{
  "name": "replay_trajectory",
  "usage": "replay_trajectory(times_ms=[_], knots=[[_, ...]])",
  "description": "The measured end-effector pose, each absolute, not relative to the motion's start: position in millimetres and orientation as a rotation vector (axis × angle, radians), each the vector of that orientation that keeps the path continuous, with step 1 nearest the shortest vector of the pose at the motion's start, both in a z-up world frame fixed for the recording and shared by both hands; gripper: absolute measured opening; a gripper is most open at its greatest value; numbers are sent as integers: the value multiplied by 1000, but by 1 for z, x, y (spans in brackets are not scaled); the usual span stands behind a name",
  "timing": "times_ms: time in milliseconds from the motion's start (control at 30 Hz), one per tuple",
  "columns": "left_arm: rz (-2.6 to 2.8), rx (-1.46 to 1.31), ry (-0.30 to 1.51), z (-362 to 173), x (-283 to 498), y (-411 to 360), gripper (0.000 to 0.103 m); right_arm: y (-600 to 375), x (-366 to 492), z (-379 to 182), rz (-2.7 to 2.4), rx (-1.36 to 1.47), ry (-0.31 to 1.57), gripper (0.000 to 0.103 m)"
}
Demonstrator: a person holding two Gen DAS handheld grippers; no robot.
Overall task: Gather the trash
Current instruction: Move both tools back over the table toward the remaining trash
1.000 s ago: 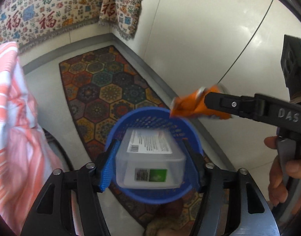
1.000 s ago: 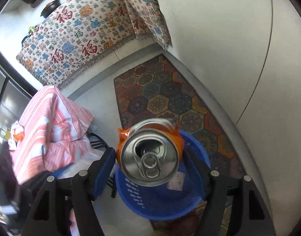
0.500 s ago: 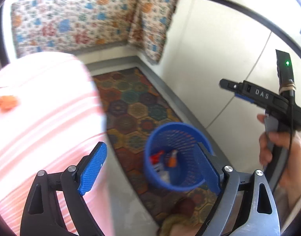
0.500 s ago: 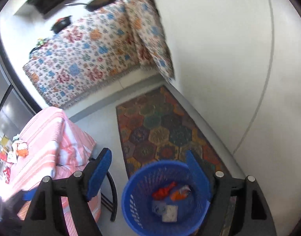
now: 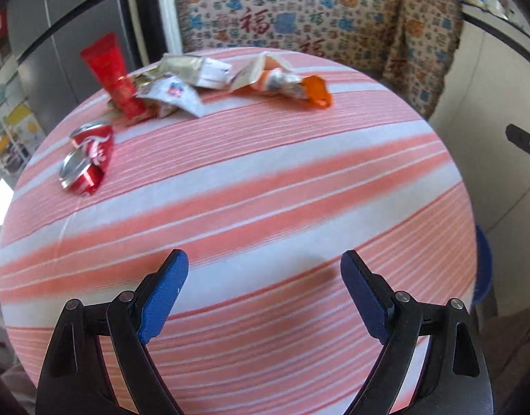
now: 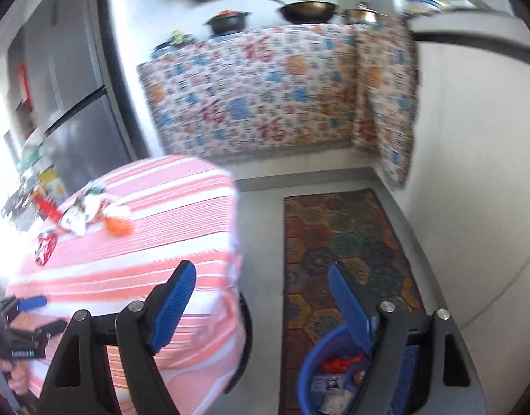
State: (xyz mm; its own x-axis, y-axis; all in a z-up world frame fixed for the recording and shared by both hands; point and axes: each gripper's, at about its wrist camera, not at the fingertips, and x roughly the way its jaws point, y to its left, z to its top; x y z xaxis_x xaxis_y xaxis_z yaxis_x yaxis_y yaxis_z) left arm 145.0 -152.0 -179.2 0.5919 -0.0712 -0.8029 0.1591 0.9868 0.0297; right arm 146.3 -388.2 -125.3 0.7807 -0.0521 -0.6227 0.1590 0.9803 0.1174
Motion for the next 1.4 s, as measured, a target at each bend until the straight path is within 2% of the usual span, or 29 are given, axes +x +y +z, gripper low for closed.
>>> replay_trajectory(times_ms=[167, 267, 467, 700, 833, 1167, 1400], knots=[[-93, 102, 928, -184, 157, -125, 94, -309, 170, -132, 29, 39, 693, 81], [-89, 93, 940, -186, 165, -113, 102, -268, 180, -143, 96, 5, 727, 81], [-85, 66, 946, -188, 172, -102, 103, -211, 197, -170, 170, -54, 822, 81], [-85, 64, 947, -187, 175, -102, 103, -204, 219, -192, 141, -28, 887, 82], [-85, 64, 947, -187, 175, -101, 103, -195, 216, -197, 133, -77, 885, 89], [-115, 63, 952, -186, 174, -99, 102, -197, 218, -197, 146, -77, 879, 89], [-213, -15, 957, -173, 164, -41, 102, -197, 217, -198, 146, -78, 878, 89]])
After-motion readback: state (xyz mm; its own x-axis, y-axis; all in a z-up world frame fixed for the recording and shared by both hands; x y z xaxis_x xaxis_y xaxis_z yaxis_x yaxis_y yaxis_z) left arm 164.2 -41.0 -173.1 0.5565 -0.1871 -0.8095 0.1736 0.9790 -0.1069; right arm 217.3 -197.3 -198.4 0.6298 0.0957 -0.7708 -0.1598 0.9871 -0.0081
